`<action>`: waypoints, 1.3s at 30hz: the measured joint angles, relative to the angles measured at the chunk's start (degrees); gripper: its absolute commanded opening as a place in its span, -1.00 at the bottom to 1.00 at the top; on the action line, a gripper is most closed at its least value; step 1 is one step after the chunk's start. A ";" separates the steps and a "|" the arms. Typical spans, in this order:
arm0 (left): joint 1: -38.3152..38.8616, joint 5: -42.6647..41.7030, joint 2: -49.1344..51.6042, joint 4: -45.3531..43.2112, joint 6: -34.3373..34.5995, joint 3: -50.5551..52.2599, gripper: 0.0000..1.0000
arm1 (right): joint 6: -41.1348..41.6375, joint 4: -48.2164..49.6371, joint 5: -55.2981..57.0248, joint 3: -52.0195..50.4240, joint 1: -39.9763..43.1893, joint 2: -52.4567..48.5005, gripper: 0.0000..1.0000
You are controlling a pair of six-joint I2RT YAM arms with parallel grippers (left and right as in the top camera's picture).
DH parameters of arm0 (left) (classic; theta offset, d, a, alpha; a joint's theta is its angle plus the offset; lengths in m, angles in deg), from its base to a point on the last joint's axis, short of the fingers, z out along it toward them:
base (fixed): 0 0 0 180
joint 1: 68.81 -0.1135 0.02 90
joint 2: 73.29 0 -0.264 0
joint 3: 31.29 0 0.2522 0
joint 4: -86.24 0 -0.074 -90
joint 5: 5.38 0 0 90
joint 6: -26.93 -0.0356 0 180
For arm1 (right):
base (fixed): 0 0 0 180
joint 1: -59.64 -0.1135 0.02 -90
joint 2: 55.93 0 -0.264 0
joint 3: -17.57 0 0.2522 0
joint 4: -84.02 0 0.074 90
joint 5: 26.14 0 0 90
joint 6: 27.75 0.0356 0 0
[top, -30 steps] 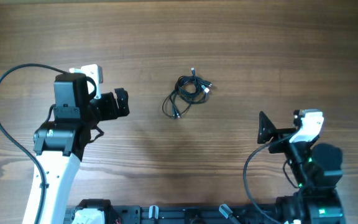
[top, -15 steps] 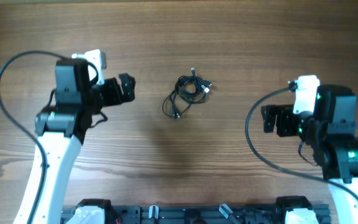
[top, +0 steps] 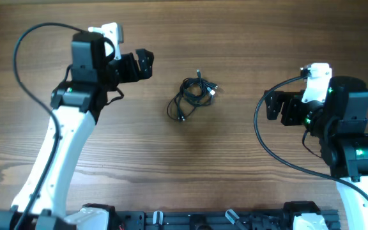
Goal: Untangle cables
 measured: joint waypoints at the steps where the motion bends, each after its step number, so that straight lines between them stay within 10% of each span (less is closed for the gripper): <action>1: 1.09 1.05 2.38 0.57 0.24 -1.81 0.97 | 0.13 -0.04 0.00 0.00 0.00 0.00 0.99; 16: 15.93 4.74 33.29 -4.33 1.31 -6.12 0.29 | 0.96 -0.04 0.00 0.00 0.00 -0.15 0.99; 26: 19.37 5.20 33.99 -0.44 1.88 -6.12 -0.78 | 0.98 -0.02 -0.02 0.00 0.00 -0.15 1.00; 39: 19.39 -5.22 28.22 10.49 1.92 -6.19 -0.92 | 1.55 5.51 -17.57 0.07 -0.96 -20.59 0.61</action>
